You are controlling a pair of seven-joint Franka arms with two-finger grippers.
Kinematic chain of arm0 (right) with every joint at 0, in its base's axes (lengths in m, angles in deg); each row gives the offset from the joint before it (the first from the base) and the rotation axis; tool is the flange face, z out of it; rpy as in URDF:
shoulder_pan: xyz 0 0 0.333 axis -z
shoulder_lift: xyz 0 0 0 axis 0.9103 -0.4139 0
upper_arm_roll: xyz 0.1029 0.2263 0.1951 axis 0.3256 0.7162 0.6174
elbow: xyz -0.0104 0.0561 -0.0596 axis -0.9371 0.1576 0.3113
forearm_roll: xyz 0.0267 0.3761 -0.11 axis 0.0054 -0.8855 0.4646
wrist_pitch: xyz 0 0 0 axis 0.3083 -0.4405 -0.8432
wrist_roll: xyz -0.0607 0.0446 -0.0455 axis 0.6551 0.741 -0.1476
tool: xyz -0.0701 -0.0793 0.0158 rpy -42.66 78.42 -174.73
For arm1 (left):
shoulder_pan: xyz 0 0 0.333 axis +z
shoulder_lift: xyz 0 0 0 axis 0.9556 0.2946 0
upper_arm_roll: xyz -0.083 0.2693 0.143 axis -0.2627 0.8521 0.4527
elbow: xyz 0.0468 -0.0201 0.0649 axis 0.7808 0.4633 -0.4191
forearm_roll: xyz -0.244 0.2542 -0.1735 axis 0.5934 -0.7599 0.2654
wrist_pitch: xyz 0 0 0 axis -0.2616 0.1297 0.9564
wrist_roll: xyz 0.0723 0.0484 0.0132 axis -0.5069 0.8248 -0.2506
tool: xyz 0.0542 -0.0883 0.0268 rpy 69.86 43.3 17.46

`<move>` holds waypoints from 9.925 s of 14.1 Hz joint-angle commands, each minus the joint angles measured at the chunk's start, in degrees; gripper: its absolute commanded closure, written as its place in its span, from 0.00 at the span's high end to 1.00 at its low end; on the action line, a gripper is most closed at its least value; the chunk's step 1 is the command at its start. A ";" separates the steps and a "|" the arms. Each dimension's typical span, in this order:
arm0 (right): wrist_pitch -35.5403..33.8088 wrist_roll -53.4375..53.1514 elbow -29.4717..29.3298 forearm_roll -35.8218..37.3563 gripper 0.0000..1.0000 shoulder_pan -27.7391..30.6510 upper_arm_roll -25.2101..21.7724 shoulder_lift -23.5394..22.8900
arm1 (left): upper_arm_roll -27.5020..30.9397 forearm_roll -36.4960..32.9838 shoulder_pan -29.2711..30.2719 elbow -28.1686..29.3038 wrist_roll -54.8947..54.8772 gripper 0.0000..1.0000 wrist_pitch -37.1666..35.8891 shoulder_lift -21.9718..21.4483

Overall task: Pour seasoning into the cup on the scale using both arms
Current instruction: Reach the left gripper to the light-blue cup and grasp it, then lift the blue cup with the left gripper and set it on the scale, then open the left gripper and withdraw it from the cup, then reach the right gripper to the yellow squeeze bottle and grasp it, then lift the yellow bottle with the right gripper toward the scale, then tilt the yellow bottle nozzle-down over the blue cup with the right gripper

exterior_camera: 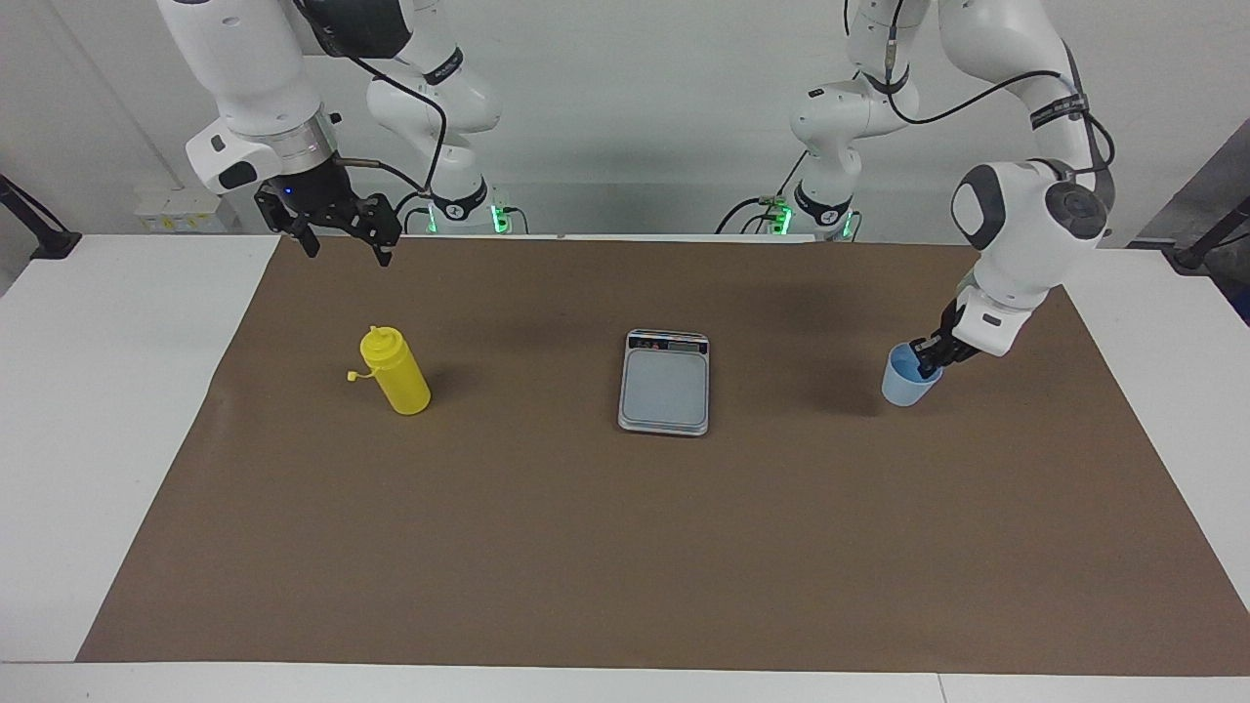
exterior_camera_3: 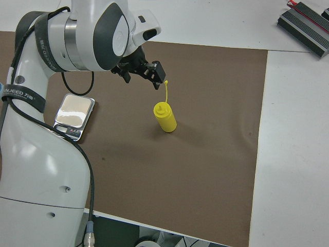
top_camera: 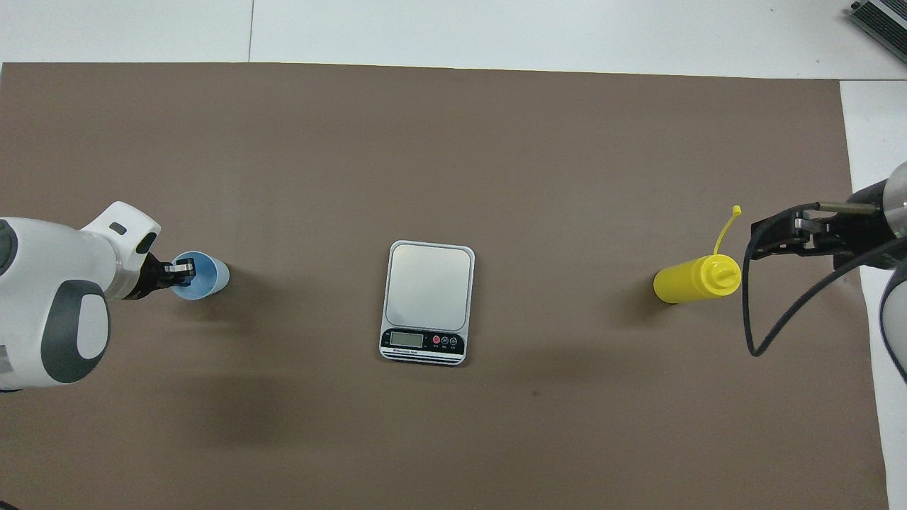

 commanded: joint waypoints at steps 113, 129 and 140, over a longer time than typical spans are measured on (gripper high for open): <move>33.02 -99.98 4.00 30.56 0.00 -28.31 0.34 -17.98 | 0.32 -1.15 -5.33 -24.28 -10.27 1.00 -29.58 -5.96; 19.56 -104.99 -0.12 59.76 0.00 -41.33 0.34 -26.85 | 0.24 -1.15 -5.50 -23.58 -10.27 1.00 -29.23 -6.40; 20.44 -106.13 1.28 60.64 0.00 -41.50 0.51 -26.85 | 0.24 -1.15 -5.50 -23.58 -10.27 1.00 -29.23 -6.40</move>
